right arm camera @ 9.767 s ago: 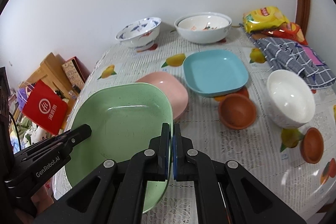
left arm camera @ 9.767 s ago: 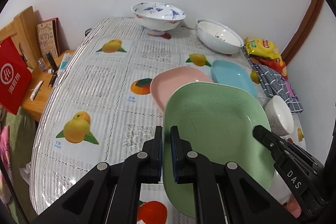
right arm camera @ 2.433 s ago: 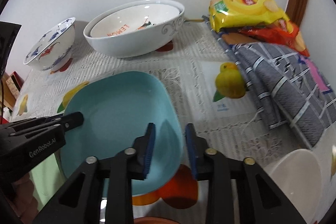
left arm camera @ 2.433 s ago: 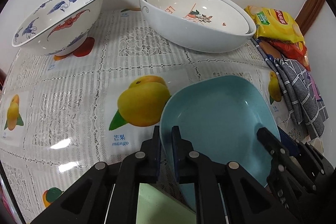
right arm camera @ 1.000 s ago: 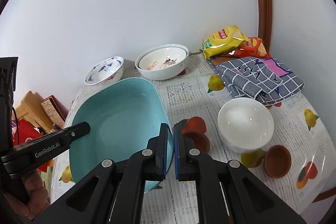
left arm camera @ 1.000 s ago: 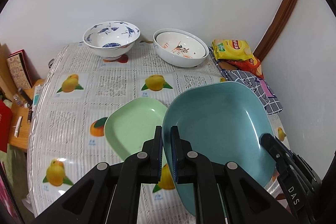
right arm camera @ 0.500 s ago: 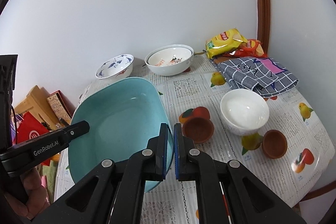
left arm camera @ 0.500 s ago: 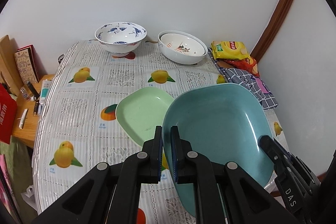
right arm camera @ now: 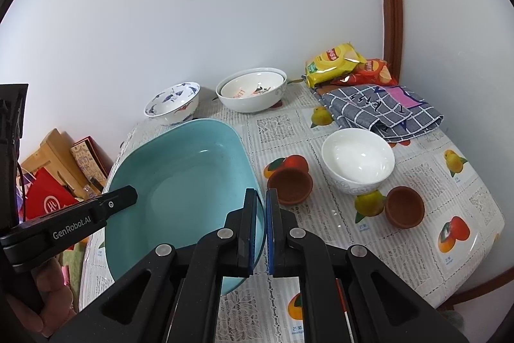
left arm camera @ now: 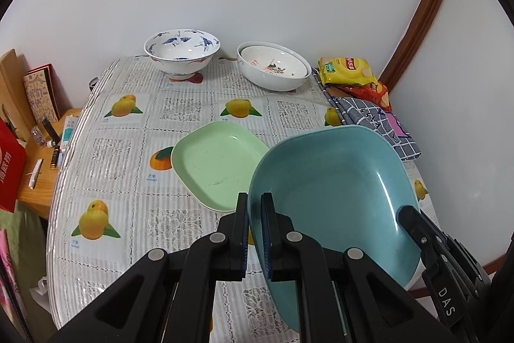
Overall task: Organize plates and bowls
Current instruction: 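Lower the blue plate onto the green plate with the right tool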
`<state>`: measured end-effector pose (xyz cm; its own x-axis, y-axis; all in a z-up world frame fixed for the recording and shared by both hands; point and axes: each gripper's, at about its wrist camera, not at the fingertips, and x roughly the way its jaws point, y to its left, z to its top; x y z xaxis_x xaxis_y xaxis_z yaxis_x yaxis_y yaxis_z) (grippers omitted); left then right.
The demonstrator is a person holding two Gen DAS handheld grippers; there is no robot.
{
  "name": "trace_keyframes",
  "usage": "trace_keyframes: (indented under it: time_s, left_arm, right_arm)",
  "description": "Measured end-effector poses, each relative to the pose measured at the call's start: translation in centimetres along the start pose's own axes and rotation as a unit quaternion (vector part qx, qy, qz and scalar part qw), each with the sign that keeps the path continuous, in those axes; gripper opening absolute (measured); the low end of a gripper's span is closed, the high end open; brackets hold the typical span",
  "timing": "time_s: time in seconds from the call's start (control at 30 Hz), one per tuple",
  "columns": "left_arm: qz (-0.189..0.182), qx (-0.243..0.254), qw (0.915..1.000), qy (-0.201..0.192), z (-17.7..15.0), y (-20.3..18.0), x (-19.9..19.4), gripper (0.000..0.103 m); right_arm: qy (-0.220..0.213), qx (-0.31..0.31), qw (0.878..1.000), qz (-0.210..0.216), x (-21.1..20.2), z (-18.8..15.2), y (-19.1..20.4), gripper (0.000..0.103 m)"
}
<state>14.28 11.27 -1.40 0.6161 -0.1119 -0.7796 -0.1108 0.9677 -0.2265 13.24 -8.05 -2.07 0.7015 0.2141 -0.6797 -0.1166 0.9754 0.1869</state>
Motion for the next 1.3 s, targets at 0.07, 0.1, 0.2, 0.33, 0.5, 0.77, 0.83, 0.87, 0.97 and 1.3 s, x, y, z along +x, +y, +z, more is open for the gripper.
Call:
trace_keyframes:
  time_s: [0.07,0.1,0.2,0.33,0.5,0.77,0.83,0.87,0.97,1.3]
  left_arm:
    - [0.004,-0.003,1.0000,0.000,0.2,0.3,0.1,0.008]
    - [0.007,-0.004,1.0000,-0.001,0.3,0.4,0.2,0.008]
    - [0.012,-0.008,0.9999,0.000,0.6,0.9,0.5,0.008]
    - [0.019,-0.017,0.9997,0.003,1.3,1.7,1.2,0.008]
    - [0.029,-0.025,0.9992,0.005,2.5,2.5,2.0,0.008]
    - [0.047,-0.046,0.9978,0.007,4.3,4.3,3.7,0.008]
    - [0.051,-0.049,0.9975,0.008,4.7,4.6,4.1,0.008]
    - [0.052,-0.050,0.9973,0.009,4.9,4.8,4.4,0.008]
    - [0.054,-0.058,0.9968,0.010,5.5,5.4,5.1,0.008]
    - [0.064,-0.074,0.9948,0.030,6.0,7.1,8.3,0.008]
  right_arm:
    - [0.002,-0.001,1.000,0.005,0.3,0.2,0.2,0.006]
    - [0.002,-0.002,1.000,0.008,0.5,0.3,0.3,0.006]
    - [0.005,-0.003,1.000,0.015,1.3,0.4,0.5,0.006]
    - [0.016,-0.010,1.000,0.021,2.7,0.6,1.1,0.006]
    - [0.023,-0.014,0.999,0.031,4.4,1.5,1.7,0.006]
    - [0.031,-0.029,0.998,0.048,7.3,3.1,3.3,0.006]
    - [0.032,-0.033,0.998,0.052,8.0,3.6,3.7,0.006]
    - [0.032,-0.035,0.997,0.053,8.3,3.8,3.9,0.006]
    - [0.034,-0.041,0.997,0.058,9.5,4.5,4.4,0.006]
    - [0.051,-0.058,0.995,0.066,13.6,5.2,5.3,0.007]
